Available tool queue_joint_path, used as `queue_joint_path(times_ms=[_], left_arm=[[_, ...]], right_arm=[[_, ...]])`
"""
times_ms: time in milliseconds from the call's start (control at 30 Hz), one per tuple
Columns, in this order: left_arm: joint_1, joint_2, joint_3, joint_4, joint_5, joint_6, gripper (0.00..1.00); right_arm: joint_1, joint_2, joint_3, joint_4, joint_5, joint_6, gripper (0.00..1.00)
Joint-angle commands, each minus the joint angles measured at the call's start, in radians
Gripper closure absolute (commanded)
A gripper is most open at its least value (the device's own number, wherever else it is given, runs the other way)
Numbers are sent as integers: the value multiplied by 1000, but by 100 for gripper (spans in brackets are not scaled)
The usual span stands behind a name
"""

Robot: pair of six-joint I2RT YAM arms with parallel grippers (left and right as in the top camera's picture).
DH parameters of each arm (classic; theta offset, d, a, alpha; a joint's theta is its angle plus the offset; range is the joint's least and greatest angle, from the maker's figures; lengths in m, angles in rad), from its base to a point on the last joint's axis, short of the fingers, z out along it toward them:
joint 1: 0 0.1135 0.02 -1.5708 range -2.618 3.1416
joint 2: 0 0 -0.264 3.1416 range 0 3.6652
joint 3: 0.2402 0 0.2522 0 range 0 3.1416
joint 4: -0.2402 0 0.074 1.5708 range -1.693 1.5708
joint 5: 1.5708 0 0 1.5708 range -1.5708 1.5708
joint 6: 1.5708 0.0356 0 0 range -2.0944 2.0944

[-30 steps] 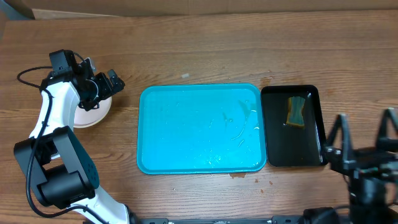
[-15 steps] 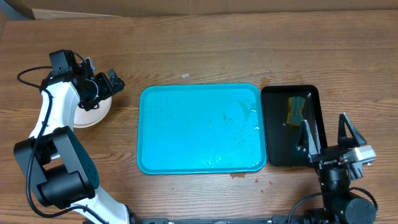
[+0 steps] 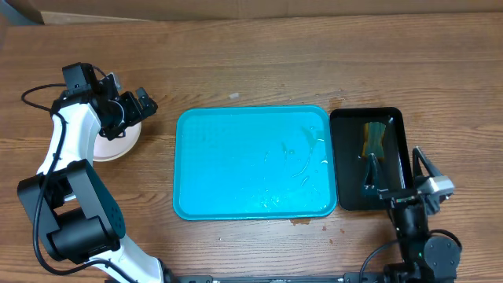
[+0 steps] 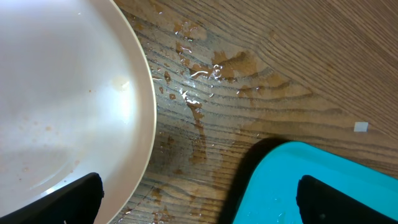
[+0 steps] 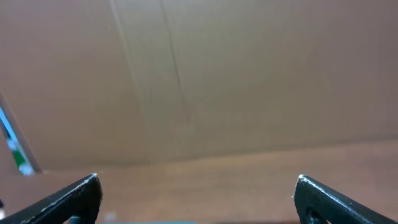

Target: Clean dirty plates on tray and stack at the side

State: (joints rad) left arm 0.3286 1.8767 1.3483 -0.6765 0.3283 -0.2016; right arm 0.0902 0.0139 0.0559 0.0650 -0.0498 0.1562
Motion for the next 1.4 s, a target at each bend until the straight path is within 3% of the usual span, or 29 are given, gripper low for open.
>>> queue_joint_path(times_ms=[0, 600, 1367], left_arm=[[-4, 14, 0, 1, -3, 22, 0], [-4, 14, 0, 1, -3, 22, 0], [-4, 14, 0, 1, -3, 22, 0]], right_arm=[[-8, -11, -8, -31, -9, -8, 0], [-8, -11, -48, -137, -94, -312, 0], [-7, -11, -48, -135, -94, -277, 0]])
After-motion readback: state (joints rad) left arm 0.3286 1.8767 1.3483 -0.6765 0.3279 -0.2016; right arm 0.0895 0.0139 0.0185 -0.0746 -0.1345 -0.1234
